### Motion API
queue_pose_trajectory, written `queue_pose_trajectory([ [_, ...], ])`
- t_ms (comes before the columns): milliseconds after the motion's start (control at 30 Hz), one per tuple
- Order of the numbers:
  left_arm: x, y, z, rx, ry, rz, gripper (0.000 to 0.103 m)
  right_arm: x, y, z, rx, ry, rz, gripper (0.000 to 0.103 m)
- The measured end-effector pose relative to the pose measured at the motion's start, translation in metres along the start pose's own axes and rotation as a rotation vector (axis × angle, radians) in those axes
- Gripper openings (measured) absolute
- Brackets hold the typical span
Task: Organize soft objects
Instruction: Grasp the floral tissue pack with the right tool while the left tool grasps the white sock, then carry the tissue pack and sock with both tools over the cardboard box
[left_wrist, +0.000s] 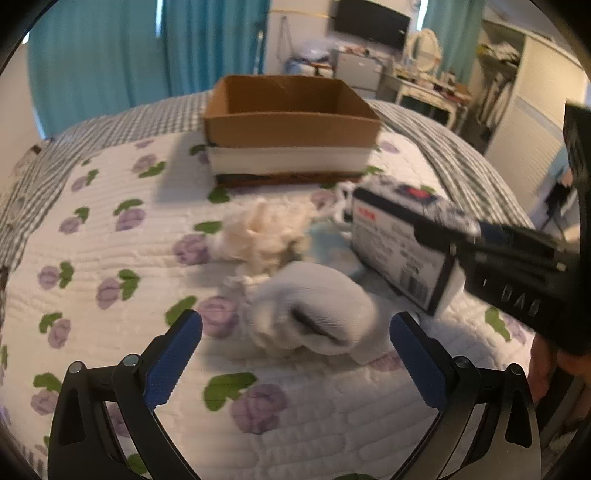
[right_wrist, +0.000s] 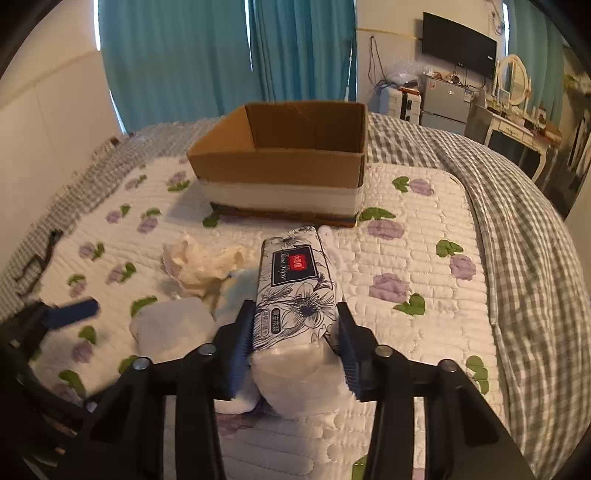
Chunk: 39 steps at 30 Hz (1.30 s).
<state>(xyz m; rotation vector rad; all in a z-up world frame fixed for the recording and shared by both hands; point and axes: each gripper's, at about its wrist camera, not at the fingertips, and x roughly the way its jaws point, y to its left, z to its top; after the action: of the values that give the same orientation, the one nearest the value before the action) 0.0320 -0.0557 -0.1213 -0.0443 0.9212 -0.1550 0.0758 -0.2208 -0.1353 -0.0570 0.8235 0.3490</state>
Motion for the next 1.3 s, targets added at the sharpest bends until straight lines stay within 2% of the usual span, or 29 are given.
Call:
queue_pose_trajectory([
  [133,0.011,-0.015,0.003,0.047,0.013,-0.018,0.103,-0.015,-0.013,0.002,0.035,-0.057,-0.013,0.040],
  [300,0.032,-0.026,0.007,0.089,0.031,0.033,0.101,-0.018,-0.022,0.002,0.055,-0.059,-0.003,0.040],
  [433,0.036,-0.022,0.009,0.089,0.025,0.029,0.100,-0.015,-0.024,0.001,0.058,-0.054,0.011,0.040],
  [500,0.036,-0.019,0.008,0.091,0.023,0.022,0.089,-0.016,-0.026,-0.001,0.058,-0.056,0.014,0.040],
  [533,0.037,-0.016,0.008,0.089,0.025,0.017,0.088,-0.016,-0.025,-0.001,0.058,-0.057,0.014,0.040],
  [600,0.034,-0.012,0.006,0.088,0.029,0.003,0.072,-0.018,-0.024,-0.001,0.056,-0.061,0.011,0.040],
  [700,0.030,-0.009,0.003,0.098,0.034,-0.002,0.060,-0.026,-0.022,-0.002,0.050,-0.073,0.009,0.040],
  [800,0.022,-0.005,0.000,0.083,0.025,-0.006,0.055,-0.034,-0.017,-0.002,0.041,-0.089,0.002,0.040],
  [933,-0.001,0.000,0.002,0.065,-0.026,-0.013,0.055,-0.049,-0.010,-0.001,0.024,-0.115,-0.010,0.040],
  [1067,-0.033,0.005,0.019,0.063,-0.102,-0.017,0.055,-0.065,-0.007,0.006,0.021,-0.154,-0.004,0.040],
  [1300,-0.069,0.020,0.088,0.056,-0.239,-0.016,0.055,-0.097,-0.008,0.055,-0.003,-0.264,-0.008,0.040],
])
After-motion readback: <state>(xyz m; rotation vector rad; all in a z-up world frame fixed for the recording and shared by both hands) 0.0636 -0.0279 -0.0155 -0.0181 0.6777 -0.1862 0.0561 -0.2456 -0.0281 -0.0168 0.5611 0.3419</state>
